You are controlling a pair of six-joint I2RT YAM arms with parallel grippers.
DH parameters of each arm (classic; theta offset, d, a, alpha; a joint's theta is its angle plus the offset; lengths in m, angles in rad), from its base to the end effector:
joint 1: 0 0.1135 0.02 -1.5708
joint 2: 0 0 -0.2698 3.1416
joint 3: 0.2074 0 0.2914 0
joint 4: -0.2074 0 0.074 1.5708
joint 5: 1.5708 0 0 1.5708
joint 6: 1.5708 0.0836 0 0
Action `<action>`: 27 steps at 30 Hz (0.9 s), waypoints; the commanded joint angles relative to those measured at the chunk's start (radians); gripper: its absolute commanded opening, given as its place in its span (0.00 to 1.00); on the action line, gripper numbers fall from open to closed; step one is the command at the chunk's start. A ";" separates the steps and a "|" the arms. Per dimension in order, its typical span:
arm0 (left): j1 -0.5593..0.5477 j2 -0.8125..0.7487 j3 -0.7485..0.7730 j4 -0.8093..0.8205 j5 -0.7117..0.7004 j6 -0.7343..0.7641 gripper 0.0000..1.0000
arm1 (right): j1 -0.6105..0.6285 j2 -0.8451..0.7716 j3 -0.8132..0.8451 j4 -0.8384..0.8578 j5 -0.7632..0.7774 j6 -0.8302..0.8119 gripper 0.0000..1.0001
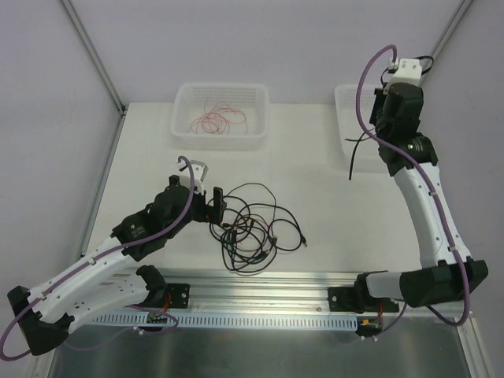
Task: Untangle the cables
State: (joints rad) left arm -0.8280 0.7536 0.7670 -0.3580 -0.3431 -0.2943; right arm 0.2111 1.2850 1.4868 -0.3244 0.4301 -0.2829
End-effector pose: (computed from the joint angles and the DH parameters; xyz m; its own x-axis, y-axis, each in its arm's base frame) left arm 0.1907 -0.1661 0.3103 -0.3577 -0.0143 -0.9337 0.3926 0.9049 -0.1643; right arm 0.3594 0.0414 0.4700 -0.1746 -0.2969 -0.9388 0.1723 0.9295 -0.3260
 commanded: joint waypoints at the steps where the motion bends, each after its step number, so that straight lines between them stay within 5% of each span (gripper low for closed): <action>1: 0.013 0.022 -0.001 0.013 0.001 0.012 0.99 | -0.091 0.130 0.104 0.140 -0.008 -0.044 0.01; 13: 0.027 0.142 0.023 -0.004 0.009 0.038 0.99 | -0.266 0.669 0.455 0.156 -0.186 0.048 0.03; 20: 0.059 0.185 0.035 -0.006 0.050 0.034 0.99 | -0.315 0.797 0.422 0.114 -0.176 0.172 0.44; 27: 0.082 0.202 0.045 -0.006 0.122 0.000 0.99 | -0.276 0.564 0.249 0.059 -0.139 0.263 0.78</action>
State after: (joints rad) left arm -0.7639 0.9501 0.7658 -0.3656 -0.2710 -0.2768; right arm -0.1013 2.0640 1.7824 -0.2558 0.2684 -0.0929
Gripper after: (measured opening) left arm 0.990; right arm 0.761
